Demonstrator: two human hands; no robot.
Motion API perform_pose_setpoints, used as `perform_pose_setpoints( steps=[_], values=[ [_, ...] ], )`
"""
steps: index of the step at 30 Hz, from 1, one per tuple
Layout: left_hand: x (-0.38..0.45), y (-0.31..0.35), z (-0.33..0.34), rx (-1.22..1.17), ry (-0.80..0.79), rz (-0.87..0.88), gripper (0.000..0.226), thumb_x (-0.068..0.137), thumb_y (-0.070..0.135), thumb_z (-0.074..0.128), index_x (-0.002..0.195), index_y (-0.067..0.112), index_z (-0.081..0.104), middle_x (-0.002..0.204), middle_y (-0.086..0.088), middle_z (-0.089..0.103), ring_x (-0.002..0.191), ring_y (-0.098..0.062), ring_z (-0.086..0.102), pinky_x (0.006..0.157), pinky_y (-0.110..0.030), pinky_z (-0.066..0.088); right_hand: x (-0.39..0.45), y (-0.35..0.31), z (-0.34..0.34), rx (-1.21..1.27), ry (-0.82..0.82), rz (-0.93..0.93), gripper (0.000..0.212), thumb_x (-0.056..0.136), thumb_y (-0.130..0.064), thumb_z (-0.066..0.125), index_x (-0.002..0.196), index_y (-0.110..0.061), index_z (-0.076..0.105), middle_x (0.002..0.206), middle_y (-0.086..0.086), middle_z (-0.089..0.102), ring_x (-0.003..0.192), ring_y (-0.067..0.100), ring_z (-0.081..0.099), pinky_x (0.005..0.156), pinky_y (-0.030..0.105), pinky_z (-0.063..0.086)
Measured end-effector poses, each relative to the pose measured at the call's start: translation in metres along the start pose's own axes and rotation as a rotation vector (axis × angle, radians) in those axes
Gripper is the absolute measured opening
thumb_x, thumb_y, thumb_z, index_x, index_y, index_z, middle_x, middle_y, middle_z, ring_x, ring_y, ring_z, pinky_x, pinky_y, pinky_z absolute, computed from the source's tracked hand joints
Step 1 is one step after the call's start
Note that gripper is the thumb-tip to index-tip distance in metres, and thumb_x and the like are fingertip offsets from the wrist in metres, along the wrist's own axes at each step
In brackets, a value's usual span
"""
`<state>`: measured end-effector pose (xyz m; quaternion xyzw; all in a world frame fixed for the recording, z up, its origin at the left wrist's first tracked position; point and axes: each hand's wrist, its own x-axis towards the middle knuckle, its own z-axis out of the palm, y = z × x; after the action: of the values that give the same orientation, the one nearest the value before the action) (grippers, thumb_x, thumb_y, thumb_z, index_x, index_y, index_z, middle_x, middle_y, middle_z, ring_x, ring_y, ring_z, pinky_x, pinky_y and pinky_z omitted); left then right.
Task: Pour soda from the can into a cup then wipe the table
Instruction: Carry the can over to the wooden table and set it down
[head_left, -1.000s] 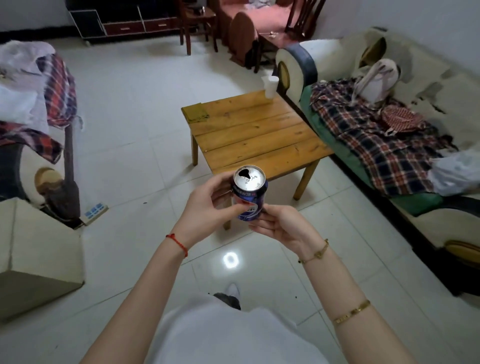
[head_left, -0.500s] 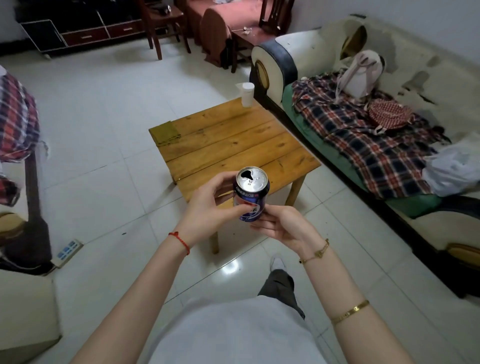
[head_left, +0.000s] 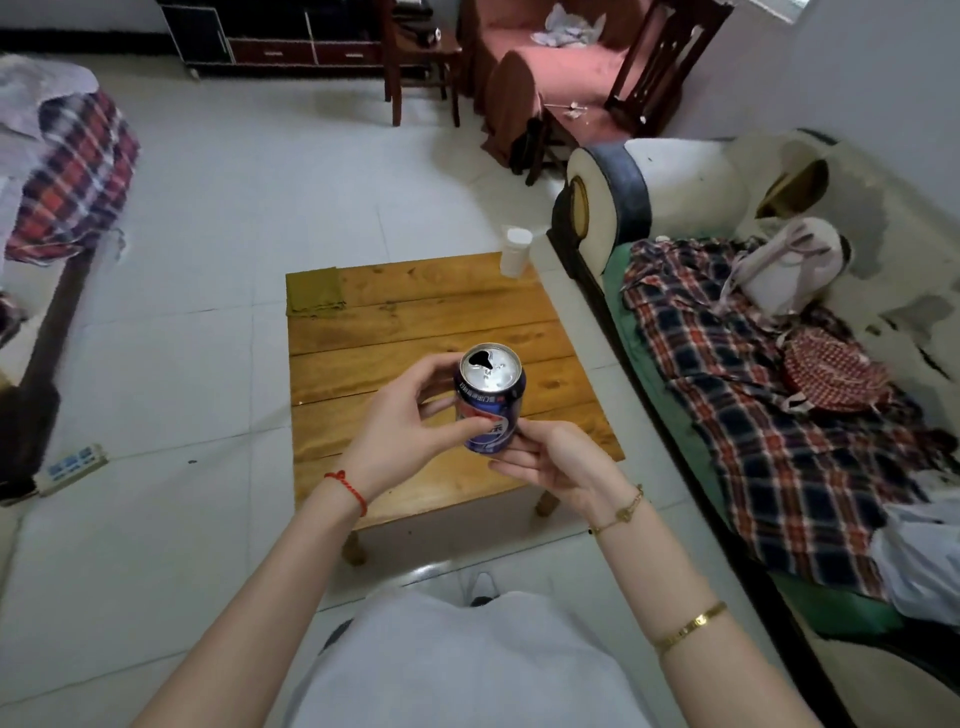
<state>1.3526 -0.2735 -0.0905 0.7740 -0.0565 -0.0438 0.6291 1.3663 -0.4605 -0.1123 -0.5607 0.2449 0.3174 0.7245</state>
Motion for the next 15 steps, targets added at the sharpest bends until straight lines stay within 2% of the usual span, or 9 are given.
perform_pose_setpoints(
  steps=[8, 15],
  values=[
    [0.072, -0.004, 0.036, -0.007, 0.078, -0.100, 0.068, 0.069, 0.016, 0.087, 0.128, 0.020, 0.054, 0.129, 0.010, 0.061, 0.122, 0.000, 0.056, 0.102, -0.026, 0.050, 0.058, -0.066, -0.043, -0.066, -0.049, 0.076, 0.032, 0.103, -0.013, 0.040, 0.125, 0.005, 0.056, 0.108, 0.022, 0.071, 0.102, 0.027, 0.070, 0.084, 0.036, 0.059],
    [0.114, -0.016, 0.025, -0.005, 0.022, -0.160, 0.070, 0.069, 0.014, 0.086, 0.131, 0.023, 0.055, 0.130, 0.012, 0.060, 0.123, 0.001, 0.054, 0.102, -0.028, 0.050, 0.100, -0.086, -0.047, -0.086, -0.069, 0.127, 0.031, 0.103, -0.013, 0.039, 0.123, 0.003, 0.057, 0.109, 0.021, 0.071, 0.101, 0.027, 0.070, 0.090, 0.039, 0.057]
  ],
)
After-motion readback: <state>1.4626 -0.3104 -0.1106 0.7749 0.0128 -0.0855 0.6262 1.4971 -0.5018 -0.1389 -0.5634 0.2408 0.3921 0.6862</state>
